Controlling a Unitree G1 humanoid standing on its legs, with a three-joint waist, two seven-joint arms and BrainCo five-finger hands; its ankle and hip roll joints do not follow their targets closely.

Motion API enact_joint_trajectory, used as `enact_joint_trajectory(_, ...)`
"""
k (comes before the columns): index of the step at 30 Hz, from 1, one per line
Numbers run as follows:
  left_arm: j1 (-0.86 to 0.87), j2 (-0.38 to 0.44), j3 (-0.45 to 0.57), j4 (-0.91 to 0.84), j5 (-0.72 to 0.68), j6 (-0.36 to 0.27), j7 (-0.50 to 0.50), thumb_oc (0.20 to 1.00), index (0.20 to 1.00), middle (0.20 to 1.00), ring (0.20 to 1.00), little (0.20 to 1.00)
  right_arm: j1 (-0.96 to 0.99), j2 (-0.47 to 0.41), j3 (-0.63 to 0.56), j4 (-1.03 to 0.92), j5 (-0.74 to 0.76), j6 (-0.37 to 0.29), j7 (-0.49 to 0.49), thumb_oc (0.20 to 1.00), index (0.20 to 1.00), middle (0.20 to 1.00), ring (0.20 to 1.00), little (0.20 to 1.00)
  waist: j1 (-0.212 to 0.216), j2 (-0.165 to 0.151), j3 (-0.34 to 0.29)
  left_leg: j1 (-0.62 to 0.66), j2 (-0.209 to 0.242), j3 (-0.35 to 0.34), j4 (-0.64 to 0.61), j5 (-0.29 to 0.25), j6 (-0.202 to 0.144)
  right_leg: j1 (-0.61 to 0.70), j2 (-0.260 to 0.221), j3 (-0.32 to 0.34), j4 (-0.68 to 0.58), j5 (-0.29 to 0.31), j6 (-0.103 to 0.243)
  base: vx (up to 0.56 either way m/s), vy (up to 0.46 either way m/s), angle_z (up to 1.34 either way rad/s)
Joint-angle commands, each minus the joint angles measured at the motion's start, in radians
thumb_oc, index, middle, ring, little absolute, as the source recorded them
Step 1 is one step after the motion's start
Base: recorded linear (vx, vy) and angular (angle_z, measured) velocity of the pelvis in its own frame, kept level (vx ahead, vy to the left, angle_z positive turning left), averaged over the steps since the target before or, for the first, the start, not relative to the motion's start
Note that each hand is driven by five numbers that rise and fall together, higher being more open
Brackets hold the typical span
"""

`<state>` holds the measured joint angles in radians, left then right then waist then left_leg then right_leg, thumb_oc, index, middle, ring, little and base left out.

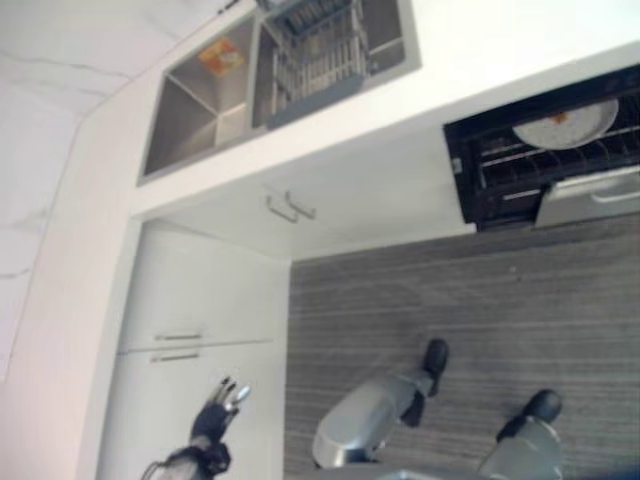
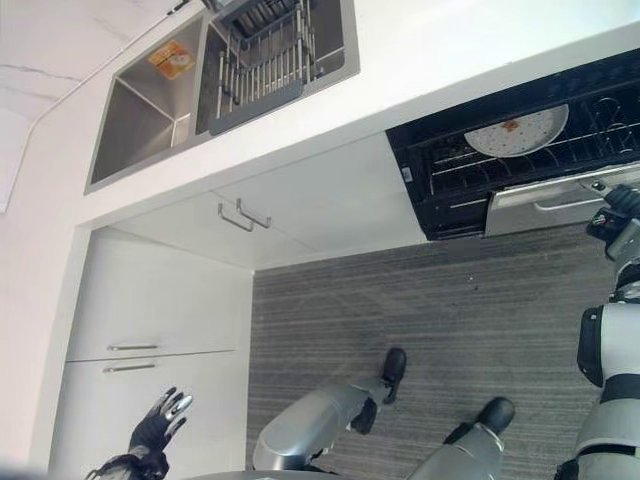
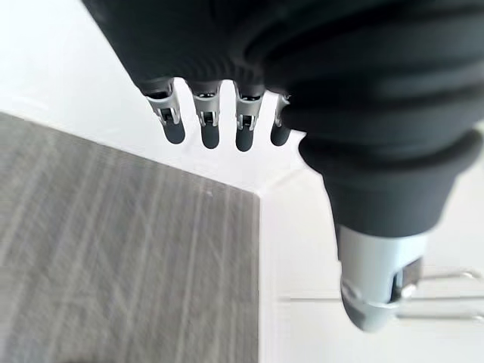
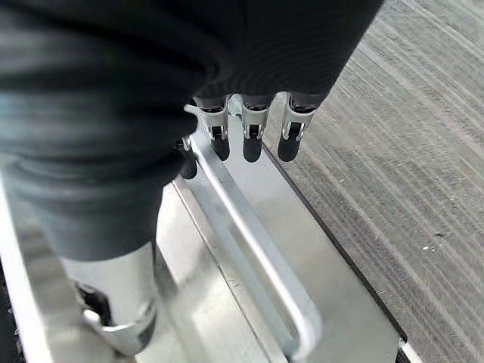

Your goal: Place the dishes in the dishwasher.

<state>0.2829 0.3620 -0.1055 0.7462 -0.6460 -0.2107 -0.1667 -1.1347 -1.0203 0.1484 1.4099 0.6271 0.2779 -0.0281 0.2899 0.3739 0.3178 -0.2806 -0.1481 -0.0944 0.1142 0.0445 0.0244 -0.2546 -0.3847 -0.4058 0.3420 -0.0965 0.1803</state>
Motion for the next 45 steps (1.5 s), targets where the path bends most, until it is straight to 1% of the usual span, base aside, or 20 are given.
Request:
enact_joint_trajectory(1, -0.006, 0.074, 0.024, -0.004, 0.035, 0.002, -0.012, 1.0, 1.0, 1.0, 1.0, 1.0, -0.296, -0.07, 0.134, -0.181, -0.013, -0.186, 0.056, 1.0, 1.0, 1.0, 1.0, 1.0, 0.058, -0.06, -0.085, -0.089, 0.044, 0.049, 0.186, -0.085, -0.097, -0.003, -0.007, 0.054, -0.042, 0.058, 0.006, 0.05, -0.003, 0.24)
enact_joint_trajectory(4, 0.008, 0.08, 0.053, 0.021, 0.057, 0.004, -0.035, 1.0, 1.0, 1.0, 1.0, 1.0, -0.342, -0.087, 0.173, -0.171, 0.007, -0.194, 0.065, 1.0, 1.0, 1.0, 1.0, 1.0, 0.066, -0.059, -0.093, -0.094, 0.04, 0.037, 0.186, -0.083, -0.098, -0.005, -0.006, 0.051, -0.042, 0.057, 0.007, 0.02, -0.002, 0.09)
enact_joint_trajectory(8, 0.015, 0.087, 0.08, 0.04, 0.066, 0.006, -0.037, 1.0, 1.0, 1.0, 1.0, 1.0, -0.382, -0.099, 0.208, -0.159, -0.014, -0.206, 0.061, 1.0, 1.0, 1.0, 1.0, 1.0, 0.078, -0.063, -0.101, -0.096, 0.039, 0.034, 0.186, -0.083, -0.099, -0.007, -0.015, 0.037, -0.042, 0.062, 0.016, 0.0, 0.0, 0.0)
enact_joint_trajectory(12, 0.032, 0.098, 0.102, 0.033, 0.091, 0.018, -0.068, 1.0, 1.0, 1.0, 1.0, 1.0, -0.402, -0.127, 0.224, -0.157, -0.016, -0.225, 0.093, 1.0, 1.0, 1.0, 1.0, 1.0, 0.085, -0.065, -0.101, -0.103, 0.041, 0.032, 0.186, -0.079, -0.101, -0.01, -0.017, 0.032, -0.042, 0.065, 0.022, 0.0, -0.008, 0.1)
enact_joint_trajectory(14, 0.036, 0.097, 0.103, 0.035, 0.093, 0.01, -0.08, 1.0, 1.0, 1.0, 1.0, 1.0, -0.399, -0.122, 0.225, -0.16, -0.024, -0.243, 0.1, 1.0, 1.0, 1.0, 1.0, 1.0, 0.086, -0.065, -0.098, -0.105, 0.042, 0.031, 0.186, -0.078, -0.101, -0.014, -0.015, 0.031, -0.042, 0.064, 0.023, -0.02, -0.002, 0.11)
enact_joint_trajectory(19, 0.041, 0.108, 0.104, 0.021, 0.096, -0.002, -0.108, 1.0, 1.0, 1.0, 1.0, 1.0, -0.37, -0.114, 0.218, -0.169, -0.035, -0.257, 0.113, 1.0, 1.0, 1.0, 1.0, 1.0, 0.088, -0.073, -0.091, -0.109, 0.044, 0.031, 0.186, -0.08, -0.1, -0.02, -0.013, 0.033, -0.042, 0.068, 0.025, -0.02, -0.026, 0.04)
enact_joint_trajectory(22, 0.036, 0.119, 0.097, -0.002, 0.079, 0.009, -0.106, 1.0, 1.0, 1.0, 1.0, 1.0, -0.346, -0.102, 0.21, -0.176, -0.038, -0.271, 0.121, 1.0, 1.0, 1.0, 1.0, 1.0, 0.085, -0.08, -0.084, -0.112, 0.048, 0.035, 0.186, -0.082, -0.099, -0.026, -0.012, 0.038, -0.042, 0.07, 0.026, -0.04, -0.025, -0.03)
enact_joint_trajectory(27, 0.032, 0.13, 0.092, -0.022, 0.065, 0.017, -0.12, 1.0, 1.0, 1.0, 1.0, 1.0, -0.3, -0.09, 0.2, -0.189, -0.079, -0.247, 0.143, 1.0, 1.0, 1.0, 1.0, 1.0, 0.079, -0.089, -0.076, -0.112, 0.055, 0.043, 0.186, -0.084, -0.097, -0.029, -0.009, 0.043, -0.042, 0.074, 0.025, -0.01, -0.006, -0.01)
enact_joint_trajectory(28, 0.032, 0.139, 0.093, -0.042, 0.052, 0.018, -0.127, 1.0, 1.0, 1.0, 1.0, 1.0, -0.266, -0.088, 0.186, -0.203, -0.028, -0.225, 0.166, 1.0, 1.0, 1.0, 1.0, 1.0, 0.072, -0.098, -0.067, -0.112, 0.062, 0.047, 0.186, -0.086, -0.096, -0.03, -0.004, 0.048, -0.042, 0.076, 0.024, -0.05, -0.029, -0.03)
enact_joint_trajectory(30, 0.03, 0.15, 0.091, -0.071, 0.029, 0.016, -0.13, 1.0, 1.0, 1.0, 1.0, 1.0, -0.186, -0.077, 0.139, -0.244, -0.025, -0.211, 0.166, 1.0, 1.0, 1.0, 1.0, 1.0, 0.062, -0.114, -0.051, -0.111, 0.071, 0.054, 0.186, -0.088, -0.095, -0.029, 0.004, 0.054, -0.042, 0.079, 0.024, -0.07, -0.061, -0.08)
enact_joint_trajectory(31, 0.032, 0.151, 0.095, -0.085, 0.029, 0.012, -0.134, 1.0, 1.0, 1.0, 1.0, 1.0, -0.158, -0.076, 0.127, -0.269, -0.033, -0.205, 0.15, 1.0, 1.0, 1.0, 1.0, 1.0, 0.059, -0.12, -0.045, -0.11, 0.073, 0.056, 0.186, -0.09, -0.093, -0.028, 0.006, 0.056, -0.042, 0.081, 0.024, -0.06, -0.071, -0.08)
enact_joint_trajectory(33, 0.039, 0.159, 0.098, -0.117, 0.023, 0.008, -0.131, 1.0, 1.0, 1.0, 1.0, 1.0, -0.083, -0.069, 0.091, -0.344, -0.002, -0.216, 0.137, 1.0, 1.0, 1.0, 1.0, 1.0, 0.05, -0.134, -0.033, -0.108, 0.081, 0.06, 0.186, -0.093, -0.091, -0.025, 0.012, 0.056, -0.042, 0.083, 0.024, -0.11, -0.055, -0.03)
enact_joint_trajectory(34, 0.043, 0.163, 0.103, -0.142, 0.012, 0.007, -0.125, 1.0, 1.0, 1.0, 1.0, 1.0, -0.015, -0.058, 0.045, -0.409, 0.001, -0.236, 0.117, 1.0, 1.0, 1.0, 1.0, 1.0, 0.04, -0.144, -0.022, -0.122, 0.089, 0.071, 0.186, -0.069, -0.083, -0.037, 0.016, 0.045, -0.042, 0.11, 0.013, -0.16, -0.047, -0.02)
enact_joint_trajectory(37, 0.046, 0.17, 0.111, -0.177, -0.004, 0.001, -0.112, 1.0, 1.0, 1.0, 1.0, 1.0, 0.102, -0.027, -0.04, -0.529, -0.001, -0.262, 0.076, 1.0, 1.0, 1.0, 1.0, 1.0, 0.028, -0.17, -0.008, -0.124, 0.098, 0.076, 0.186, -0.073, -0.077, -0.038, 0.028, 0.051, -0.042, 0.112, 0.012, -0.08, -0.053, -0.07)
enact_joint_trajectory(39, 0.044, 0.164, 0.124, -0.202, -0.007, -0.008, -0.107, 1.0, 1.0, 1.0, 1.0, 1.0, 0.213, 0.024, -0.102, -0.671, -0.014, -0.255, 0.027, 1.0, 1.0, 1.0, 1.0, 1.0, 0.014, -0.191, 0.007, -0.119, 0.105, 0.08, 0.186, -0.077, -0.072, -0.036, 0.039, 0.063, -0.042, 0.116, 0.01, -0.03, -0.036, -0.12)
enact_joint_trajectory(41, 0.045, 0.168, 0.133, -0.228, -0.014, -0.011, -0.105, 1.0, 1.0, 1.0, 1.0, 1.0, 0.304, 0.063, -0.144, -0.771, -0.038, -0.246, 0.002, 1.0, 1.0, 1.0, 1.0, 1.0, 0.005, -0.209, 0.016, -0.115, 0.112, 0.084, 0.186, -0.079, -0.069, -0.032, 0.048, 0.069, -0.042, 0.117, 0.008, -0.03, -0.029, -0.14)
enact_joint_trajectory(42, 0.039, 0.167, 0.134, -0.249, -0.027, -0.014, -0.098, 1.0, 1.0, 1.0, 1.0, 1.0, 0.38, 0.111, -0.168, -0.836, -0.037, -0.24, -0.013, 1.0, 1.0, 1.0, 1.0, 1.0, -0.005, -0.224, 0.022, -0.112, 0.119, 0.088, 0.186, -0.082, -0.067, -0.027, 0.055, 0.073, -0.042, 0.116, 0.006, -0.02, -0.025, -0.13)
enact_joint_trajectory(43, 0.032, 0.164, 0.135, -0.262, -0.032, -0.014, -0.096, 1.0, 1.0, 1.0, 1.0, 1.0, 0.426, 0.144, -0.18, -0.867, -0.04, -0.237, -0.028, 1.0, 1.0, 1.0, 1.0, 1.0, -0.01, -0.236, 0.025, -0.107, 0.121, 0.09, 0.186, -0.085, -0.064, -0.022, 0.059, 0.074, -0.042, 0.116, 0.004, -0.01, -0.007, -0.14)
enact_joint_trajectory(44, 0.026, 0.161, 0.132, -0.269, -0.035, -0.019, -0.097, 1.0, 1.0, 1.0, 1.0, 1.0, 0.458, 0.168, -0.188, -0.887, -0.026, -0.225, -0.029, 1.0, 1.0, 1.0, 1.0, 1.0, -0.013, -0.243, 0.025, -0.104, 0.123, 0.09, 0.186, -0.087, -0.061, -0.018, 0.062, 0.076, -0.042, 0.116, 0.003, 0.0, 0.001, -0.24)
enact_joint_trajectory(45, 0.018, 0.159, 0.13, -0.283, -0.041, -0.009, -0.093, 1.0, 1.0, 1.0, 1.0, 1.0, 0.496, 0.191, -0.197, -0.905, -0.015, -0.22, -0.022, 1.0, 1.0, 1.0, 1.0, 1.0, -0.016, -0.252, 0.025, -0.1, 0.124, 0.091, 0.186, -0.09, -0.059, -0.011, 0.065, 0.077, -0.042, 0.115, 0.001, 0.01, 0.007, -0.22)
